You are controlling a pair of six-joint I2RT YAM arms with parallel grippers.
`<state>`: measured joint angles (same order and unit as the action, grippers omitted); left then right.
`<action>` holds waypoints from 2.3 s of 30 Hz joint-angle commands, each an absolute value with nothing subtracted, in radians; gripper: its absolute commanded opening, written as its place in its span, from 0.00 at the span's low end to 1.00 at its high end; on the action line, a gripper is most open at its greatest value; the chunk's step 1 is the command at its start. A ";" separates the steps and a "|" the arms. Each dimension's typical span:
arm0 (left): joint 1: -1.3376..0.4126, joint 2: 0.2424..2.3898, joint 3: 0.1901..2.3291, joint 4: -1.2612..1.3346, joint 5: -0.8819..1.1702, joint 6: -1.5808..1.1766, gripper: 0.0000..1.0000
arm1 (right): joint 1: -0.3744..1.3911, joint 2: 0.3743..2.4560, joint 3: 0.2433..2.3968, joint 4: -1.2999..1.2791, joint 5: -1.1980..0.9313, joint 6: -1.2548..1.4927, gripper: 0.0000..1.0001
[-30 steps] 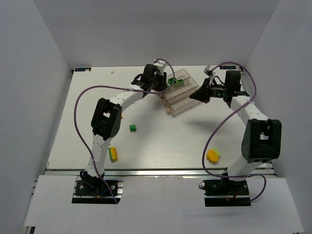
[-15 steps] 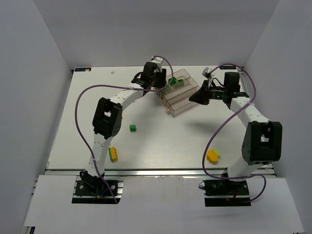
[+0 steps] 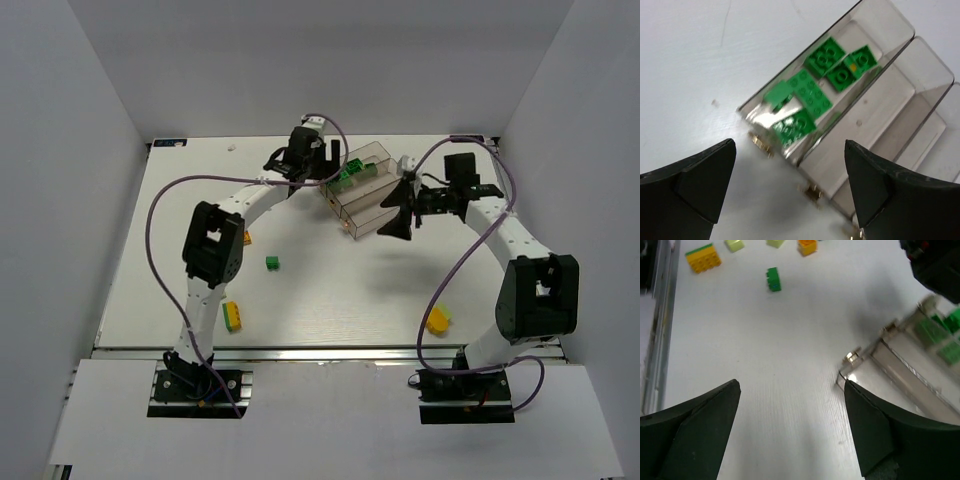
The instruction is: Sort the legos into containers by color
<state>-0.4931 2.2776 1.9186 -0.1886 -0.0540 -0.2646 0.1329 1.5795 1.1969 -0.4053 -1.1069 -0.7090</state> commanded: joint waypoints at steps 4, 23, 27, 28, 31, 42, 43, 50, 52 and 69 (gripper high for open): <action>-0.431 1.849 1.586 -0.178 -0.104 -0.366 0.98 | 0.314 1.529 1.226 -0.733 -1.088 -1.285 0.89; -0.328 1.099 1.034 -0.411 -0.264 -0.457 0.98 | 0.847 1.692 1.219 -0.098 -0.597 -0.655 0.75; -0.321 1.040 0.996 -0.436 -0.288 -0.459 0.98 | 0.899 1.791 1.285 -0.054 -0.516 -0.601 0.73; -0.321 1.031 0.977 -0.437 -0.297 -0.460 0.98 | 0.907 1.805 1.293 -0.040 -0.497 -0.589 0.73; -0.316 1.008 0.968 -0.457 -0.314 -0.466 0.98 | 0.920 1.877 1.360 -0.011 -0.402 -0.476 0.73; -0.313 0.927 1.020 -0.638 -0.367 -0.522 0.98 | 0.962 2.008 1.496 -0.075 -0.362 -0.469 0.67; -0.311 0.930 1.029 -0.661 -0.376 -0.538 0.98 | 0.962 2.003 1.462 -0.061 -0.357 -0.485 0.67; -0.311 0.934 1.061 -0.689 -0.436 -0.620 0.98 | 0.962 2.003 1.407 -0.043 -0.333 -0.517 0.67; -0.313 0.936 1.066 -0.695 -0.452 -0.633 0.98 | 0.959 2.014 1.407 -0.032 -0.290 -0.511 0.67; -0.311 0.795 0.986 -0.729 -0.419 -0.721 0.98 | 0.945 2.045 1.394 0.038 -0.347 -0.537 0.68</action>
